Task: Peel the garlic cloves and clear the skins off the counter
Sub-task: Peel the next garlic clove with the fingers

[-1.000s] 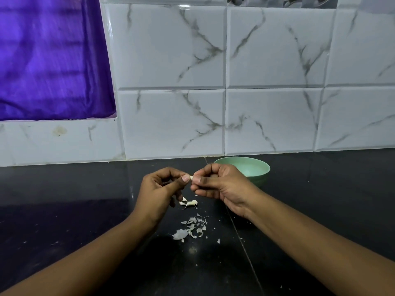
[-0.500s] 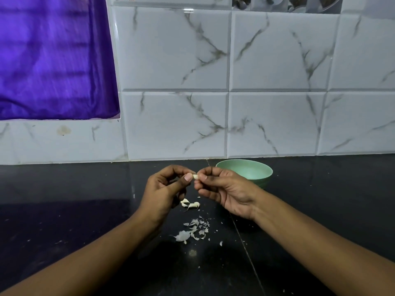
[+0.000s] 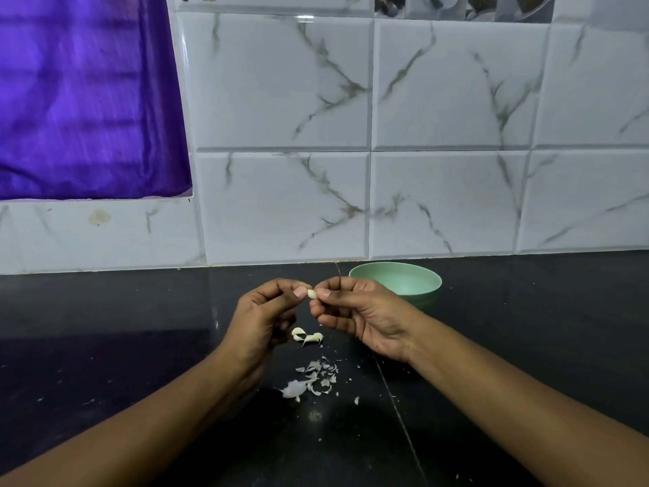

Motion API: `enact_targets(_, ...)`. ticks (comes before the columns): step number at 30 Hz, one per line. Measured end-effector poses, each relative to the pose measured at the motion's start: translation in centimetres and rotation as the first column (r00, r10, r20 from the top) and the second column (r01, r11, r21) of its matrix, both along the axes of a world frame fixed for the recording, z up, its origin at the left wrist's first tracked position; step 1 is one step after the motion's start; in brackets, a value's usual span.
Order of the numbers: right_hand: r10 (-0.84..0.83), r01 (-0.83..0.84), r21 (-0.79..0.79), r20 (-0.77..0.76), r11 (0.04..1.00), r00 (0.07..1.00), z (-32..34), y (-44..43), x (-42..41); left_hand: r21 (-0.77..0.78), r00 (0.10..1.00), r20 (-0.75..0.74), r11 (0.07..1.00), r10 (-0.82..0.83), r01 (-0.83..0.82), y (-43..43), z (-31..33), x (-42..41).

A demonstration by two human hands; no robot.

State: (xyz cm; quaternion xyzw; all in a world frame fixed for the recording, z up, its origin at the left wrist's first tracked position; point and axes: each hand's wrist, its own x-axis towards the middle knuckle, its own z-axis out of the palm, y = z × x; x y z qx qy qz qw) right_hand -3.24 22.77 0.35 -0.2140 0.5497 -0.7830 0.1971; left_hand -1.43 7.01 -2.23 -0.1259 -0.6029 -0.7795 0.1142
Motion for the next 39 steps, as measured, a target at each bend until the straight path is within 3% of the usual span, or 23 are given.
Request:
enact_targets(3, -0.174, 0.221, 0.132, -0.298, 0.966, 0.939, -0.9, -0.4, -0.3, -0.050, 0.992, 0.023, 0.991, 0.122, -0.121, 0.4, -0.2, 0.0)
enact_targets(6, -0.230, 0.542, 0.219, -0.733, 0.811, 0.641, -1.4, -0.4, -0.5, -0.054, 0.990, 0.029, 0.989, 0.140, -0.138, 0.6, -0.4, 0.0)
enact_targets(9, -0.213, 0.659, 0.125, -0.888, 0.741, 0.408, -1.8, -0.4, -0.5, -0.048, 0.990, 0.016, 0.989, 0.140, -0.139, 0.6, -0.4, 0.0)
enact_targets(11, -0.202, 0.684, 0.107, -0.913, 0.722, 0.355, -2.0, -0.5, -0.5, -0.045, 0.989, 0.005, 0.988, 0.147, -0.147, 0.6, -0.3, 0.1)
enact_targets(15, -0.252, 0.569, 0.186, -0.758, 0.801, 0.602, -1.7, -0.7, -0.4, -0.040, 0.987, -0.008, 0.986, 0.160, -0.160, 0.6, -0.1, 0.1)
enact_targets(20, -0.167, 0.256, 0.180, -0.401, 0.950, 0.901, -1.3, -0.7, -0.5, -0.056, 0.987, 0.000, 0.986, 0.159, -0.159, 0.4, -0.1, 0.1)
enact_targets(23, -0.119, 0.231, 0.234, -0.410, 0.944, 0.904, -1.4, -0.4, -0.7, -0.122, 0.982, 0.006, 0.975, 0.188, -0.186, 0.3, -0.1, 0.0)
enact_targets(26, -0.152, 0.447, 0.294, -0.669, 0.845, 0.727, -1.8, -0.3, -0.9, -0.236, 0.966, -0.016, 0.938, 0.258, -0.255, 0.5, -0.2, 0.0)
enact_targets(29, -0.166, 0.505, 0.254, -0.744, 0.825, 0.647, -2.0, -0.4, -1.0, -0.290, 0.963, -0.023, 0.920, 0.270, -0.264, 0.7, -0.4, 0.1)
enact_targets(35, -0.205, 0.331, 0.199, -0.472, 0.922, 0.857, -2.0, -0.8, -1.3, -0.266, 0.970, -0.013, 0.934, 0.242, -0.237, 0.6, -0.2, 0.0)
enact_targets(39, -0.170, 0.208, 0.100, -0.294, 0.973, 0.940, -1.9, -0.5, -1.1, -0.245, 0.979, 0.018, 0.950, 0.204, -0.193, 0.4, -0.2, 0.0)
